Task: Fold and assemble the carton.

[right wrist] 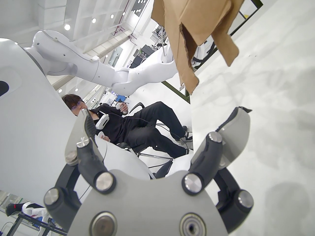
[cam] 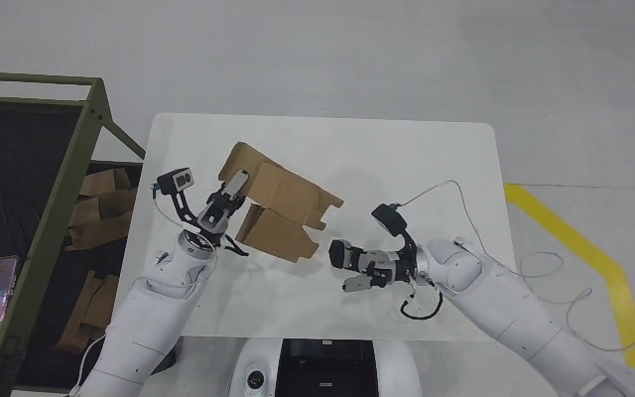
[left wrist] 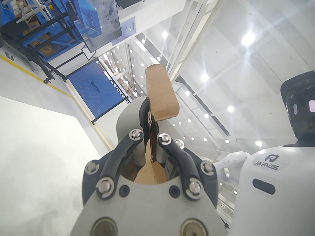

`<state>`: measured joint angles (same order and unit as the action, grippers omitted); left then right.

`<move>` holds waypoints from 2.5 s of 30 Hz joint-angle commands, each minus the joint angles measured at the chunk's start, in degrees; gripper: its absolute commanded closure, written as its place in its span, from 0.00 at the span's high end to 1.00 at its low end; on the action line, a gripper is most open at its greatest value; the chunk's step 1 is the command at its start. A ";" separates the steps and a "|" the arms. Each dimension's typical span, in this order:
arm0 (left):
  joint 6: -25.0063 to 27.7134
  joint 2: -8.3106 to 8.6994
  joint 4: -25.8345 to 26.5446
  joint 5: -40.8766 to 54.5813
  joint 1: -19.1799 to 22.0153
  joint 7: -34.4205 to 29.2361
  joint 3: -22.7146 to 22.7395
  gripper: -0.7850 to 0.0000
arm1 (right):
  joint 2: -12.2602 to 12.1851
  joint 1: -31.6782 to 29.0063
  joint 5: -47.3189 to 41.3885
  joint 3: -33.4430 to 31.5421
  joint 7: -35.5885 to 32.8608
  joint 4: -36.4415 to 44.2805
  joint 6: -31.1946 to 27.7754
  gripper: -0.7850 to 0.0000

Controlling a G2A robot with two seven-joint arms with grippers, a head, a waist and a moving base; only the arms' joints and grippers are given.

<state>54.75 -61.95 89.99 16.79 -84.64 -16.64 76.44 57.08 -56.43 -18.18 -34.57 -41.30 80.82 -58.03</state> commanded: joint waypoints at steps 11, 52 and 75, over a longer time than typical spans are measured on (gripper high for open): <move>-0.39 -0.99 0.15 -1.84 0.27 2.36 -1.13 0.00 | 2.35 -0.05 1.17 0.31 2.83 -1.09 0.03 0.67; -2.21 -2.84 -0.49 -3.44 0.73 2.84 -1.21 0.00 | 6.04 -2.24 5.72 -4.56 3.95 -3.25 0.10 0.17; -1.72 -3.66 -0.89 -3.17 0.61 2.27 -1.06 0.00 | 7.08 -2.39 6.26 -5.09 4.50 -3.44 1.26 0.00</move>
<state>53.04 -65.58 89.10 13.63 -84.03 -14.33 75.35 64.15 -58.81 -11.98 -39.60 -36.76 77.34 -56.76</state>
